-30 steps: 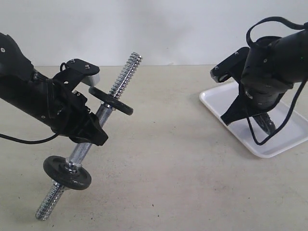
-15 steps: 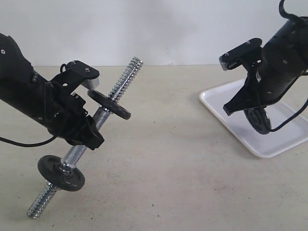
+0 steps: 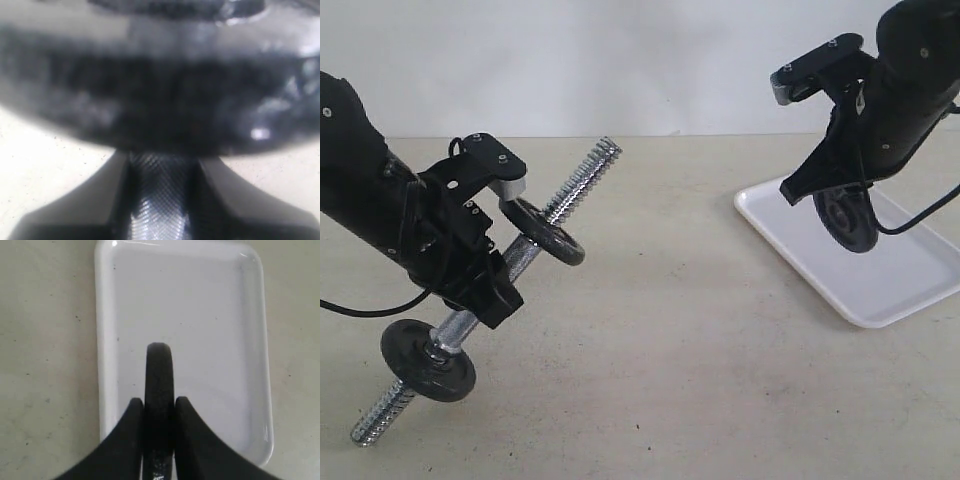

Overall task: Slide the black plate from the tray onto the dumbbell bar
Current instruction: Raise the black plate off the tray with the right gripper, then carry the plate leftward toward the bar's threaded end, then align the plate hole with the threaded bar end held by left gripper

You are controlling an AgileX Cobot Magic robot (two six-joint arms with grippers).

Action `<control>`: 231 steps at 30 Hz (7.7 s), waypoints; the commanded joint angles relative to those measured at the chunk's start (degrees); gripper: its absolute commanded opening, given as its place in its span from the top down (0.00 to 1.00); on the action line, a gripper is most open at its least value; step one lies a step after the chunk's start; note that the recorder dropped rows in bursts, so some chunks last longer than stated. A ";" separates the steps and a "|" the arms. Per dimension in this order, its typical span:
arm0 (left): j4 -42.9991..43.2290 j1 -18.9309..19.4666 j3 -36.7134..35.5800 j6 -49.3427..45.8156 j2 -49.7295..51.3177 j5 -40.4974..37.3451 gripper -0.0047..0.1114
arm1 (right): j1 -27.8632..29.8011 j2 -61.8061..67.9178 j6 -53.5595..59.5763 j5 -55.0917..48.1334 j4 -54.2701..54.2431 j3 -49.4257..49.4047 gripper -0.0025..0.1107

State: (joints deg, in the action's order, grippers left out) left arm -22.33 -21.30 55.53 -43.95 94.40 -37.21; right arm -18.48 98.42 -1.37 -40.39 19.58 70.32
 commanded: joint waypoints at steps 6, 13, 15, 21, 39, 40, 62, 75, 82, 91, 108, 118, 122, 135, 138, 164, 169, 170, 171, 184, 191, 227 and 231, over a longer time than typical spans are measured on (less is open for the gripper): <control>-2.71 -0.09 1.71 -2.42 -3.74 -0.83 0.92 | 0.26 -4.80 8.92 -0.12 -9.10 1.78 0.98; -3.80 -0.09 1.71 -2.42 -3.74 -3.32 0.92 | 0.26 -7.15 13.76 -1.21 -16.28 1.78 0.98; -4.25 -0.09 1.71 -2.42 -3.74 -3.60 0.92 | 0.26 -7.43 15.25 -1.33 -18.25 1.78 0.98; -5.73 -0.09 1.71 -2.42 -3.63 -3.49 0.92 | -0.41 -8.15 16.88 -1.55 -19.91 1.78 0.98; -10.24 -0.09 1.82 -0.38 0.24 -3.62 0.92 | -3.37 -9.26 18.08 -0.90 -20.28 1.78 0.98; -10.40 -0.09 1.82 -0.27 0.24 -3.62 0.92 | -3.37 -9.26 18.35 -0.80 -20.73 1.78 0.98; -14.39 -0.09 1.82 -0.27 0.24 -5.27 0.92 | -10.15 -9.26 19.67 6.82 -20.51 1.78 0.98; -15.21 -0.09 1.82 -3.12 0.24 -7.25 0.92 | -11.31 -9.13 21.35 11.03 -20.34 1.78 0.98; -11.47 -0.09 1.82 -3.12 0.24 -7.25 0.92 | -11.31 -9.13 21.43 10.56 -20.34 1.78 0.98; -9.73 -0.09 1.82 -3.96 0.24 -7.15 0.92 | -11.31 -9.13 21.83 10.35 -20.34 1.78 0.98; -10.25 -0.09 1.82 -4.14 2.90 -5.71 0.92 | -11.31 -9.13 22.91 10.32 -20.34 1.78 0.98; -11.28 -0.09 1.70 -4.14 2.90 -3.81 0.92 | -11.31 -7.61 23.47 10.62 -20.34 1.78 0.98; -11.28 -0.09 1.17 -4.14 2.90 -3.67 0.92 | -11.31 -6.40 23.91 11.56 -20.34 1.78 0.98; -12.41 -0.09 0.57 -4.58 2.90 -2.94 0.92 | -11.93 -5.64 24.37 12.33 -22.47 1.78 0.98; -13.26 -0.09 0.57 -5.16 2.90 -2.94 0.92 | -13.28 -5.64 24.37 12.72 -22.47 1.78 0.98; -14.33 -0.09 -0.95 -5.91 2.90 -1.36 0.92 | -14.02 -1.88 24.26 16.96 -22.22 1.78 0.98; -14.33 -0.09 -0.95 -5.91 2.90 -1.36 0.92 | -14.02 -1.85 24.26 17.93 -22.30 1.78 0.98; -14.33 -0.09 -0.95 -5.91 2.90 -1.36 0.92 | -14.02 -1.85 24.26 17.93 -22.30 1.78 0.98; -14.33 -0.09 -0.95 -5.91 2.90 -1.36 0.92 | -14.02 -1.85 24.26 18.21 -22.53 1.78 0.98; -14.76 -0.09 -0.95 -5.91 2.90 -1.37 0.92 | -14.16 -1.85 24.38 19.37 -28.20 1.78 0.98; -14.75 -0.09 -0.95 -5.91 2.90 -1.72 0.92 | -16.81 -1.76 24.88 20.89 -27.66 1.78 0.98; -15.48 -0.09 -0.95 -6.05 2.90 -1.19 0.92 | -19.41 0.64 24.44 19.80 -30.07 2.39 0.98; -15.71 -0.09 -0.95 -6.05 2.90 -1.19 0.92 | -21.43 0.64 24.44 21.36 -29.60 2.39 0.98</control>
State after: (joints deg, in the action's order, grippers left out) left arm -31.90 -21.30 52.65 -49.96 99.82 -39.95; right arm -37.69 100.54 23.34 -22.28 -7.82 71.81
